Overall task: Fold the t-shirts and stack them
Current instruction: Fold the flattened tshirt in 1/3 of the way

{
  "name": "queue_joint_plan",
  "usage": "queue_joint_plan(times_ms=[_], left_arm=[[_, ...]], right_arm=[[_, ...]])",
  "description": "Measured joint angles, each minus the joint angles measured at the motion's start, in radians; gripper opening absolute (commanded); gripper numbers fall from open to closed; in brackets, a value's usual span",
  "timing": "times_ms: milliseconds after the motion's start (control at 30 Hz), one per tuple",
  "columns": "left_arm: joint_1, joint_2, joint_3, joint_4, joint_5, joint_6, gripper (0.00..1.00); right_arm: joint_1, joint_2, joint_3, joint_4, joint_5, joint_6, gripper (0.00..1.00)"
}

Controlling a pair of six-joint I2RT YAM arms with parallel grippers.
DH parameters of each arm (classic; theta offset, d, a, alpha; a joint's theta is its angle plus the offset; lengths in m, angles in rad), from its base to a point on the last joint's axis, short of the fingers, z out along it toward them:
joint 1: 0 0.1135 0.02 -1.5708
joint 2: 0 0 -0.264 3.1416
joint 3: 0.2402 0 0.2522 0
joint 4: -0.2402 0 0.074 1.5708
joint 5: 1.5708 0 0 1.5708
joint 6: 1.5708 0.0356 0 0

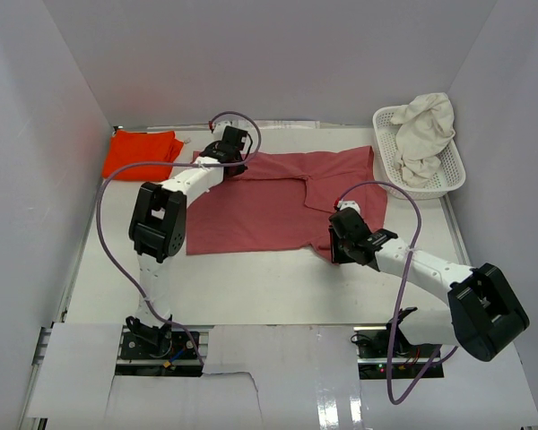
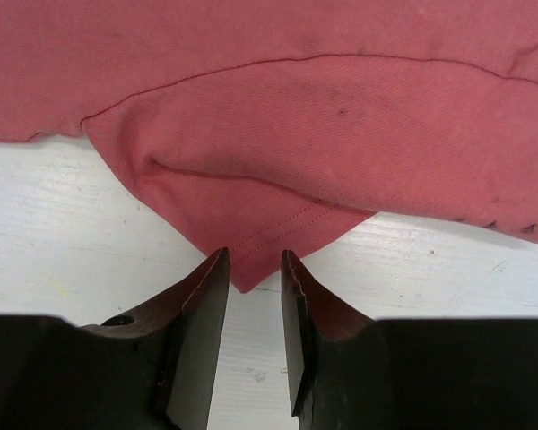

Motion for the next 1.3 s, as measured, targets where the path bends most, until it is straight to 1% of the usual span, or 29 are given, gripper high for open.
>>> queue_joint_plan(times_ms=[133,267,533,800,1033,1167,1300], left_arm=[[0.027,0.007,0.004,0.009,-0.084,0.009,0.25],[0.023,0.066,0.052,0.027,-0.130,0.019,0.24],[0.046,0.177,0.072,0.050,-0.167,0.024,0.23],[0.084,0.179,0.075,0.056,-0.217,0.019,0.22],[0.089,0.174,0.063,0.058,-0.236,0.006,0.22],[0.077,0.160,0.063,0.047,-0.237,0.023,0.24],[0.037,0.134,0.093,0.022,-0.249,0.057,0.24]], right_arm=[[-0.003,0.015,0.000,0.004,-0.006,-0.005,0.36],[-0.009,0.018,-0.005,0.021,-0.016,-0.008,0.36],[-0.021,0.020,-0.035,0.044,-0.029,-0.011,0.36],[-0.037,0.075,-0.037,0.090,-0.045,-0.014,0.36],[-0.043,0.145,-0.010,0.205,-0.063,-0.016,0.35],[-0.047,0.146,-0.013,0.224,-0.079,-0.016,0.35],[-0.049,0.141,-0.022,0.239,-0.103,-0.015,0.35]])
